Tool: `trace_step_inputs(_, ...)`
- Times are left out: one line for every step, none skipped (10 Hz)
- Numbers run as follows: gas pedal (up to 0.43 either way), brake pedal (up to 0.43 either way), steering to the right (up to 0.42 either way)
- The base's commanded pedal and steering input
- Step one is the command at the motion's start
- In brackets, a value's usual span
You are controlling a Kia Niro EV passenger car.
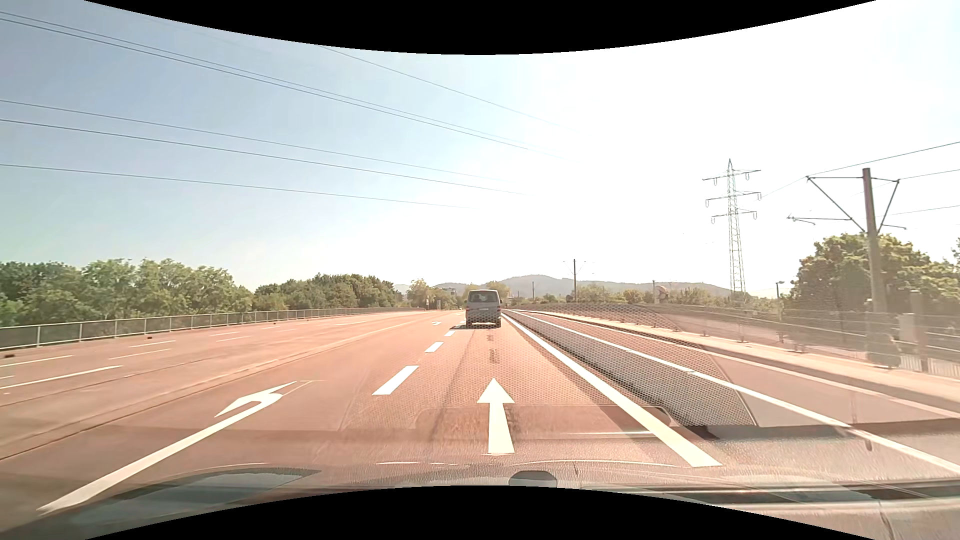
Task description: Follow the waypoints while adhering to traffic rules and regulations
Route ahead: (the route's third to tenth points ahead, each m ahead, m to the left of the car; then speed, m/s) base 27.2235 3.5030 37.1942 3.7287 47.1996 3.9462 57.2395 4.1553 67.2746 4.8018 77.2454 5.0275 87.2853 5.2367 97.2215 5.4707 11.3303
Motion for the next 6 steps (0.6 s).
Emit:
trace_step_inputs(0.15, 0.0, -0.009)
trace_step_inputs(0.15, 0.0, -0.009)
trace_step_inputs(0.15, 0.0, -0.008)
trace_step_inputs(0.15, 0.0, -0.008)
trace_step_inputs(0.15, 0.0, -0.008)
trace_step_inputs(0.15, 0.0, -0.008)
